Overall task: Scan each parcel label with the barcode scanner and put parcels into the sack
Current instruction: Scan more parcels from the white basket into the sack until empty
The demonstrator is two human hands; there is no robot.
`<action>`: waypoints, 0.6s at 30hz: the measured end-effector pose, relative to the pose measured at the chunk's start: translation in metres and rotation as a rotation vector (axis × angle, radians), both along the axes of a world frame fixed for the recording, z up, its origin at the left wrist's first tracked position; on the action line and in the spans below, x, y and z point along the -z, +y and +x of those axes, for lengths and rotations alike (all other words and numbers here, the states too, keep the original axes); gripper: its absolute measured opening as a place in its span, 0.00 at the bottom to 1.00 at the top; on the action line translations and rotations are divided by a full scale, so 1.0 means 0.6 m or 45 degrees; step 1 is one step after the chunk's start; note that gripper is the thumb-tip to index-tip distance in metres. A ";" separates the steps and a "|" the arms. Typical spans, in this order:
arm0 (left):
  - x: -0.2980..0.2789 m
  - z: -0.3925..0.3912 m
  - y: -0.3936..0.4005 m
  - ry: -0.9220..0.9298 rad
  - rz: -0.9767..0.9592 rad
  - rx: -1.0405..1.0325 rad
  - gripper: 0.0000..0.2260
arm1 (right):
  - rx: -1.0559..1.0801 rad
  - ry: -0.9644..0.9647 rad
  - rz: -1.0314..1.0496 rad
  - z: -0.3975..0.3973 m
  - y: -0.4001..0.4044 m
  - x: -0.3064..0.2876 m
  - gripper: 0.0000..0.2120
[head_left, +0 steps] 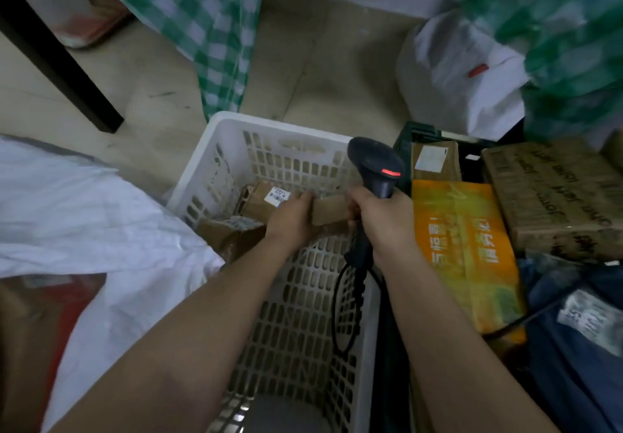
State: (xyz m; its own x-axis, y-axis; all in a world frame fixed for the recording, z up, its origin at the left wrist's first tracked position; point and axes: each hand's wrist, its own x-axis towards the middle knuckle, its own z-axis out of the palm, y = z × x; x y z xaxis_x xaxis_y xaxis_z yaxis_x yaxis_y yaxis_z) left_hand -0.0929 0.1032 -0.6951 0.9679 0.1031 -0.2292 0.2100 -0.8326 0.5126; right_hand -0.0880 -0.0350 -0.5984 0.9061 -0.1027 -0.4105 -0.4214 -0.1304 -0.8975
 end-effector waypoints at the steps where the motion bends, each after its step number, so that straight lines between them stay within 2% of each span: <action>1: -0.023 -0.007 -0.001 -0.054 -0.050 -0.043 0.25 | 0.053 -0.002 0.034 -0.002 -0.002 -0.006 0.04; 5: -0.132 -0.054 -0.013 -0.253 -0.285 -0.151 0.25 | 0.202 -0.096 0.061 -0.025 -0.011 -0.043 0.03; 9: -0.241 -0.126 -0.035 -0.431 -0.465 -0.165 0.24 | 0.313 -0.189 0.112 -0.070 -0.020 -0.114 0.09; 14: -0.361 -0.233 -0.040 -0.647 -0.364 -0.046 0.25 | 0.249 -0.146 0.192 -0.157 -0.036 -0.220 0.18; 17: -0.409 -0.297 -0.027 -0.805 -0.210 0.029 0.25 | 0.147 -0.066 0.284 -0.219 -0.032 -0.270 0.35; 18: -0.421 -0.318 -0.021 -0.846 -0.161 0.051 0.25 | 0.125 -0.071 0.326 -0.239 -0.030 -0.284 0.35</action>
